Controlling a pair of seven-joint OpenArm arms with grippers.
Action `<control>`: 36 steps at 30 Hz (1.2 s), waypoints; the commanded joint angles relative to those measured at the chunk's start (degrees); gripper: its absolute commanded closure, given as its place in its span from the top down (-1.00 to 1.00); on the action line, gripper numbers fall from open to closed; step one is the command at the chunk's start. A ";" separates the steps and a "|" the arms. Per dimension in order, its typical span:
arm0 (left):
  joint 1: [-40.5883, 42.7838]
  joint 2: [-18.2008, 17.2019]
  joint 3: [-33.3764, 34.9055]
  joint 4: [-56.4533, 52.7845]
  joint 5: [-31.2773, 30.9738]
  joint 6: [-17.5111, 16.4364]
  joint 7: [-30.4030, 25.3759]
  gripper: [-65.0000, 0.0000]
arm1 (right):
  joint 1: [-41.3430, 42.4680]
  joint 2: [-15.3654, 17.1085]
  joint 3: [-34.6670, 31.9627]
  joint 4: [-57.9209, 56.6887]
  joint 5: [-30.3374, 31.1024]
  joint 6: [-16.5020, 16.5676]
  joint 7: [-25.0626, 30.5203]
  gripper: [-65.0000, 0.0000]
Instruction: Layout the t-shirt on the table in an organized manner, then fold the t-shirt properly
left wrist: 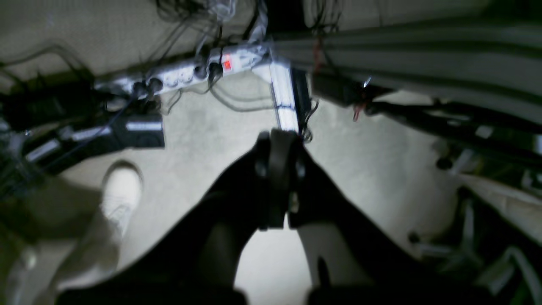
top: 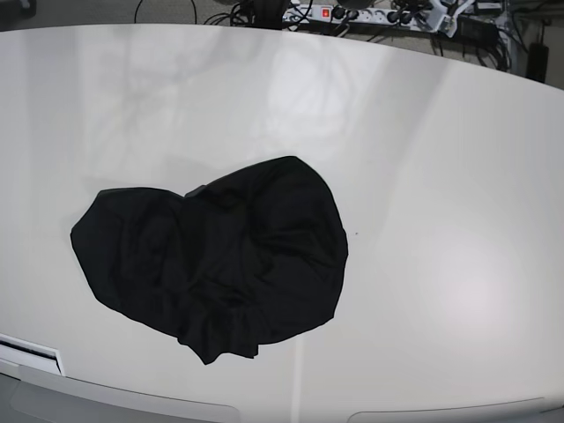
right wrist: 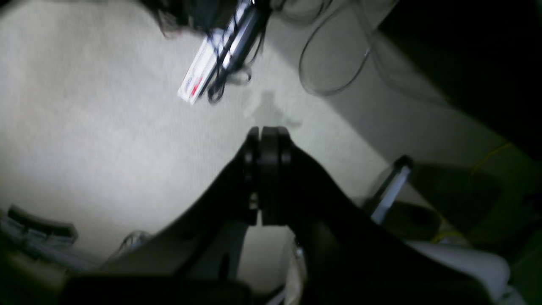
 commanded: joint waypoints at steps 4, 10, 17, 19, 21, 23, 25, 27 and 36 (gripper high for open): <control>2.78 -0.46 -6.78 11.69 -2.97 -0.55 0.37 -1.00 | -2.97 0.61 0.15 12.63 -5.64 -4.79 -0.13 -1.00; 0.94 -0.31 -9.51 21.59 -3.13 1.01 -2.32 -1.00 | -0.66 0.61 0.15 20.52 -11.91 -7.48 3.21 -1.00; -9.62 -0.28 -7.04 21.33 -1.40 0.31 -3.19 -1.00 | 10.88 0.59 0.15 20.55 -11.06 -6.86 7.26 -1.00; -12.11 -0.15 -5.53 20.57 -1.38 0.33 -3.21 -1.00 | 13.18 0.59 0.15 20.50 -10.49 -6.78 7.30 -1.00; -15.43 -0.15 -3.48 18.88 -1.31 0.33 -3.34 -1.00 | 15.56 0.59 0.15 20.50 -9.16 -6.86 7.76 -1.00; -18.80 -0.17 -0.81 16.57 0.74 0.31 -3.72 -1.00 | 16.90 0.59 0.15 20.20 -8.13 -6.82 8.04 -1.00; -22.03 -0.17 2.51 13.46 3.28 0.33 -4.76 -1.00 | 17.29 0.59 0.15 19.28 -8.04 -6.88 8.09 -1.00; -25.81 -0.17 6.21 9.70 3.82 0.31 -5.35 -1.00 | 17.29 0.59 0.15 18.10 -8.02 -6.84 8.15 -1.00; -46.60 3.43 18.91 -10.73 3.76 1.86 -7.54 -1.00 | 17.11 0.26 0.15 13.22 -8.22 -6.86 8.17 -1.00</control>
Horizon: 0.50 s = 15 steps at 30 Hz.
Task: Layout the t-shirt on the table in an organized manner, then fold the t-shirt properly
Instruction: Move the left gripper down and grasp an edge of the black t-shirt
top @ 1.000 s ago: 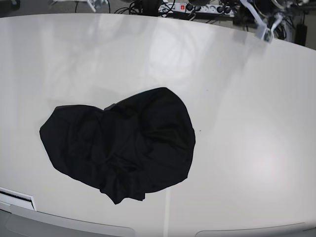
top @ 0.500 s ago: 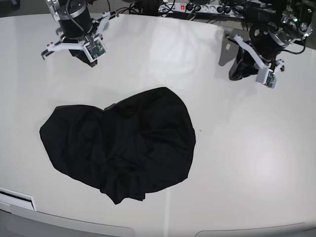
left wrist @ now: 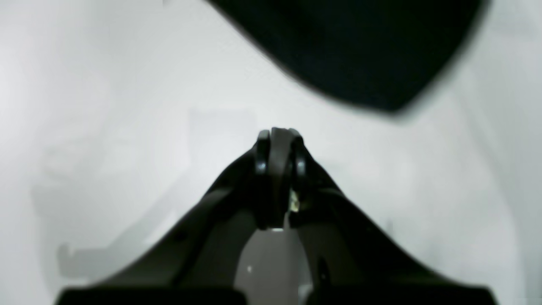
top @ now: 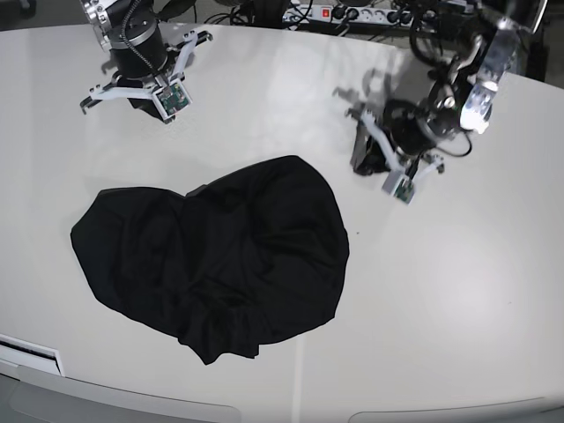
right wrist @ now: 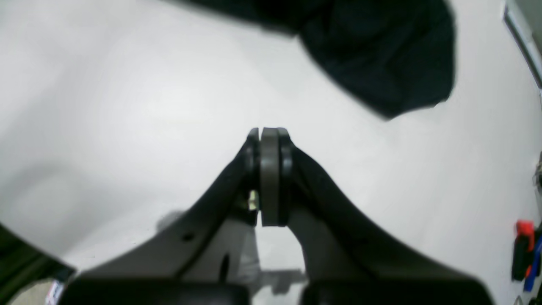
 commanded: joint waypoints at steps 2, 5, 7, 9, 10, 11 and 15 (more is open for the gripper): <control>-4.98 2.05 0.00 -4.26 -1.84 -0.37 -1.55 -1.00 | -0.07 0.00 0.11 0.09 -0.50 -0.48 1.36 -1.00; -10.47 5.51 -0.04 -10.93 -5.18 -0.33 -1.49 -1.00 | -0.15 -0.02 0.11 -0.52 -0.50 -0.48 1.31 -1.00; -13.05 7.67 -0.07 -14.10 -6.21 -0.31 -1.44 -1.00 | -0.44 -0.13 0.11 -0.57 -0.52 -0.46 1.33 -1.00; -15.06 9.79 -0.07 -17.03 -6.21 -0.22 -1.25 -0.51 | -0.79 -0.44 0.11 -0.59 -0.55 -0.46 1.33 -1.00; -15.87 10.88 -0.04 -18.56 -6.27 -0.07 -1.25 -0.26 | -0.85 -0.68 0.11 -0.59 -0.63 -0.44 1.31 -1.00; -16.63 11.98 -0.04 -20.33 -6.82 0.52 -1.16 -0.05 | -0.85 -0.85 0.11 -0.59 -0.70 -0.44 1.31 -1.00; -19.50 16.33 -0.04 -28.17 -8.76 3.87 -1.22 0.10 | -0.85 -0.92 0.11 -0.59 -0.70 -0.44 1.31 -1.00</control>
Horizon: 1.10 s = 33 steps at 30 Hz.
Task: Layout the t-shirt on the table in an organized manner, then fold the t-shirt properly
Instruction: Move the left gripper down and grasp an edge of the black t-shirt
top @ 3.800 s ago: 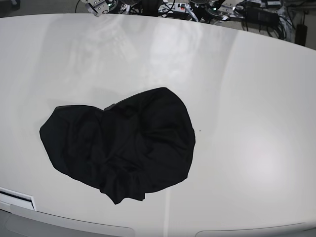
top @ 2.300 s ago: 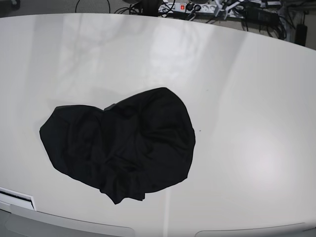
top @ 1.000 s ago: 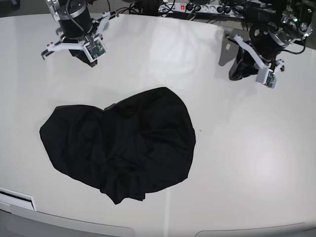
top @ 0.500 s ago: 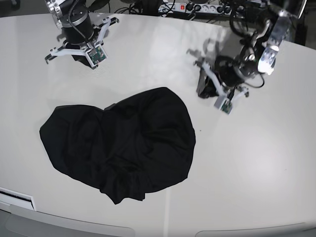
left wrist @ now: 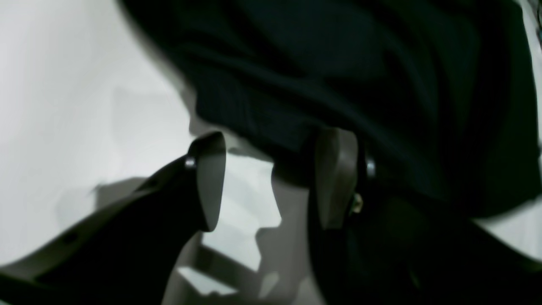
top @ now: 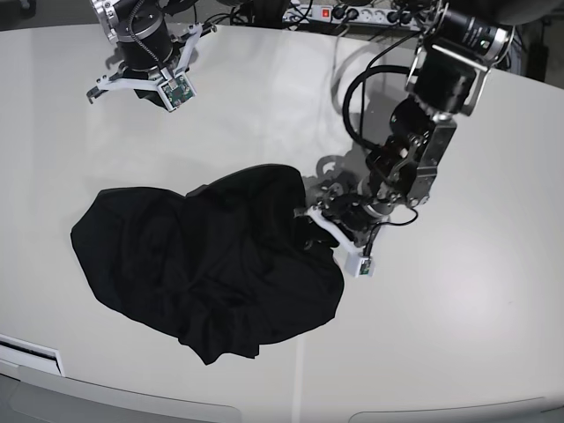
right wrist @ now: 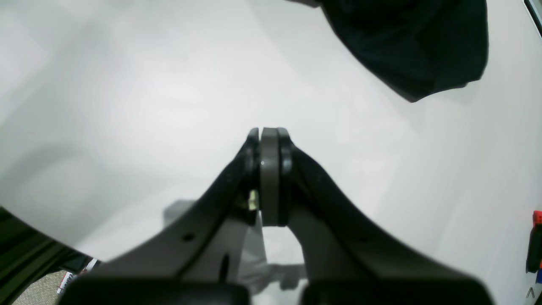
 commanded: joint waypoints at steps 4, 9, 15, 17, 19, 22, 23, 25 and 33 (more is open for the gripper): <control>-1.66 2.89 0.00 -5.11 0.20 0.63 2.25 0.10 | -0.20 0.24 0.09 0.81 -0.66 -0.42 0.92 -1.00; -1.73 4.33 -0.02 -4.96 0.07 -3.08 7.54 -0.09 | -0.20 0.24 0.09 0.81 -0.66 -0.42 0.92 -1.00; -3.50 4.37 -0.07 -3.58 -4.92 -6.73 16.20 -1.00 | -0.17 0.26 0.09 0.81 -0.66 -0.39 0.92 -1.00; -3.91 4.37 -0.07 -1.25 -4.90 -7.32 17.75 -1.00 | -0.17 0.26 0.09 0.81 -0.66 -0.39 0.94 -1.00; -4.13 4.04 -0.07 2.19 -4.42 -7.32 19.17 -1.00 | -0.17 0.26 0.09 0.81 -0.66 -0.39 0.94 -1.00; -4.61 2.73 -0.07 8.11 -1.68 -7.30 21.77 -1.00 | -0.20 0.26 0.09 0.81 -0.66 -0.37 0.94 -1.00; -4.85 2.27 -0.07 10.32 -0.28 -7.30 22.95 -1.00 | -0.17 0.26 0.09 0.81 -0.66 -0.35 0.94 -1.00; -5.35 1.14 -0.07 14.75 2.29 -7.28 26.25 -1.00 | -0.17 0.24 0.09 0.81 -0.66 -0.37 0.92 -1.00; -6.91 -6.21 -0.07 25.53 11.30 -7.04 33.48 -1.00 | -0.15 0.26 0.09 0.81 -0.70 -0.39 0.96 -1.00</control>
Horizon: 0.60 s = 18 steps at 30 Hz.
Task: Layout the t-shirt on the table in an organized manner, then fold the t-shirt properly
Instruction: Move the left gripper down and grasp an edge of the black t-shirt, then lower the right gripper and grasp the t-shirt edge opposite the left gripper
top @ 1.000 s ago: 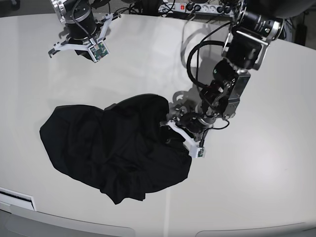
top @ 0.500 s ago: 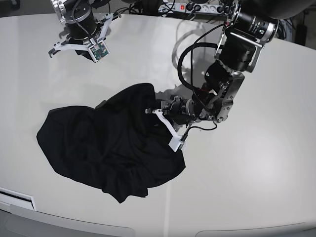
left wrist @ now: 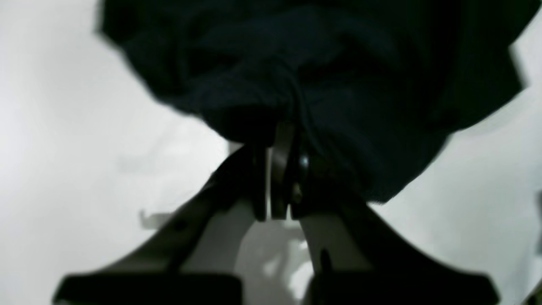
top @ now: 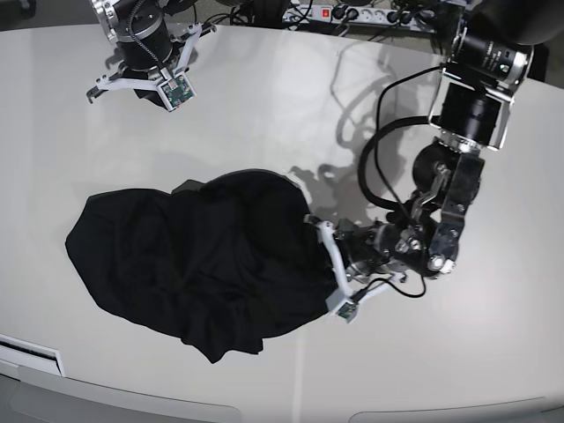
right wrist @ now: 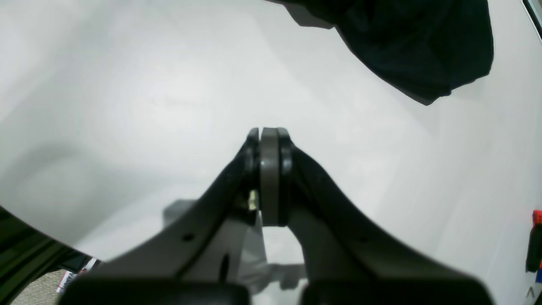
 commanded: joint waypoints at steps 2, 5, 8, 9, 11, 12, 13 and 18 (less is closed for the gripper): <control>-2.23 -2.23 -0.28 1.25 1.66 0.28 -0.92 -1.00 | -0.13 0.22 0.11 0.81 -1.09 -0.42 0.90 -1.00; -2.93 -5.33 -0.28 1.25 5.60 2.89 -1.31 -1.00 | 0.20 0.22 0.11 0.81 -3.93 -0.46 1.31 -1.00; -3.13 -8.68 -0.28 1.25 7.82 5.27 -2.91 -1.00 | 1.42 0.24 0.11 0.81 -4.55 -1.62 1.29 -1.00; -3.13 -9.68 -0.28 1.25 7.69 5.49 -3.32 -1.00 | 1.99 0.24 0.11 0.81 -4.50 -1.77 1.29 -1.00; -3.08 -11.21 -0.28 1.25 7.39 5.46 -3.50 -1.00 | 3.63 0.31 0.11 0.81 -3.61 -1.31 1.31 -1.00; -3.08 -11.89 -0.28 1.25 6.75 5.46 -3.50 -1.00 | 4.68 0.39 0.11 0.81 -2.73 -0.50 1.33 -1.00; -3.06 -12.55 -0.28 1.25 6.16 5.44 -3.50 -1.00 | 5.86 0.39 0.11 0.81 -1.77 0.28 1.73 -1.00; -1.92 -12.74 -0.26 1.22 3.63 4.55 -3.48 -1.00 | 11.34 0.37 0.11 0.63 4.68 4.31 3.43 -0.02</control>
